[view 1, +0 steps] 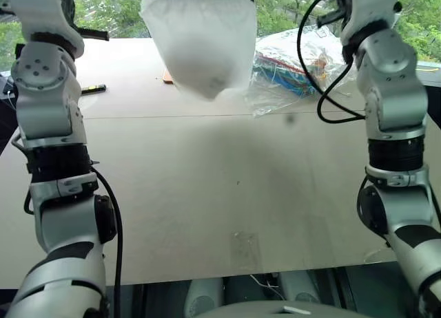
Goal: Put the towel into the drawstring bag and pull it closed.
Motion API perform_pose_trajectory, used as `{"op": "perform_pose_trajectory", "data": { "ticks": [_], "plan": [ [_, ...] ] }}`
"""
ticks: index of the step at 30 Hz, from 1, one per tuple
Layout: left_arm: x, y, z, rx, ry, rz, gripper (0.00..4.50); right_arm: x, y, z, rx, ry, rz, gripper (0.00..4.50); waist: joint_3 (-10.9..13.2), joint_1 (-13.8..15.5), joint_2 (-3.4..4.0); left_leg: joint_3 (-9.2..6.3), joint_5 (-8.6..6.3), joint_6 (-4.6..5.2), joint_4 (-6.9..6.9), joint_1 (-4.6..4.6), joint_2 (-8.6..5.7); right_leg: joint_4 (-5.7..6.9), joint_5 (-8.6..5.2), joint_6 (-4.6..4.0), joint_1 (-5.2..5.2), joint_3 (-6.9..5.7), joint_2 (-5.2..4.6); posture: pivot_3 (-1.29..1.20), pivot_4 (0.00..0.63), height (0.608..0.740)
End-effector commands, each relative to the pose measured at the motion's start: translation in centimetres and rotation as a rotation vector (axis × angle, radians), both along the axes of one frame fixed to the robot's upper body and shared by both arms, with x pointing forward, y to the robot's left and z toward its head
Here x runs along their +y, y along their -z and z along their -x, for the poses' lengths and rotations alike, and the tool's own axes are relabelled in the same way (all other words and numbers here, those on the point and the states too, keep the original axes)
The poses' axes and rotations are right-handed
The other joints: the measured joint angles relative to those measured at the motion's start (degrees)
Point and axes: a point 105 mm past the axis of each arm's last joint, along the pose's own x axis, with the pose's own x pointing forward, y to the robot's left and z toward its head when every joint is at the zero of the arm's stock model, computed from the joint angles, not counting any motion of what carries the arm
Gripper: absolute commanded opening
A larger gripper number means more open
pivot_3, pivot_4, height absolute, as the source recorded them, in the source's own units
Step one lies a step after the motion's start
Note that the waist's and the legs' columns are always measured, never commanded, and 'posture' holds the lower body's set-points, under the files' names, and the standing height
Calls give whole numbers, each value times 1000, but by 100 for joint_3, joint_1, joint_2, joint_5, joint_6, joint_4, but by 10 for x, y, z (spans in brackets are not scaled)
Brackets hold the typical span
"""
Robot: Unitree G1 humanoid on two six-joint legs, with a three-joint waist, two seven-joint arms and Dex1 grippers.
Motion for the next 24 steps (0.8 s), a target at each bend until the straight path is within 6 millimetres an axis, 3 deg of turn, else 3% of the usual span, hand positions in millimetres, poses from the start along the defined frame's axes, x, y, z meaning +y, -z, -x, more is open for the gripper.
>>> {"op": "perform_pose_trajectory", "data": {
  "ticks": [1, 4, 6, 8, 11, 15, 19, 22, 24],
  "plan": [
    [35, 6, 6, 26, -97, -3, 54, -37, -5, 2, -32, 124, 7, 0, 0, -13, 0, 4, 0, 0, -1, 1, 4, 1, 0, 0, -1, 4, 1, 0, 150, 740],
    [62, 21, 13, 48, -153, 63, 54, -75, 1, 9, -24, 255, -17, 0, 0, -11, 0, 6, 0, 0, 0, 0, 7, 3, 0, 0, -2, 8, -2, 0, 150, 740],
    [70, 26, 18, 39, -160, 75, 54, -97, 5, 17, -23, 335, -37, 0, 1, 11, 0, 4, 0, 0, -1, -1, 8, 3, 0, 0, -2, 17, -8, 0, 150, 740],
    [70, 26, 21, 18, -153, 81, 54, -110, 9, 23, -16, 380, -48, 0, 1, 27, 1, 3, 0, 0, 0, -5, 9, 3, 0, 0, -4, 17, -11, 0, 150, 740],
    [65, 24, 21, -8, -131, 87, 54, -114, 12, 26, -7, 390, -31, 0, 1, 32, 1, 4, -1, 1, 6, -12, 8, 5, 0, 0, -5, 7, -11, 0, 150, 740],
    [34, 23, 21, -41, -5, 61, 54, -96, 12, 32, -9, 268, 7, 0, 0, 32, 0, 4, -1, 3, 11, -10, 6, 11, 0, 0, -2, 4, -9, 0, 150, 740],
    [1, 50, 29, 34, 140, 32, 54, -62, 30, 48, 77, -8, 33, 0, -1, 21, 1, 4, -1, 2, 17, -6, 8, 12, -1, 2, 2, 17, -11, 0, 150, 740],
    [-26, 112, 42, 196, 273, 58, 54, -29, 96, 76, 330, -289, 69, 0, -13, 28, 1, 2, -1, 2, 12, -3, 16, 6, -1, 2, 7, 21, -13, 0, 150, 740],
    [-44, 148, 52, 279, 348, 85, 54, -25, 129, 89, 448, -335, 51, 0, -12, 23, 2, 3, -2, 3, 8, 12, 25, 5, -4, 5, 28, 22, -23, 0, 150, 740]
  ]
}}
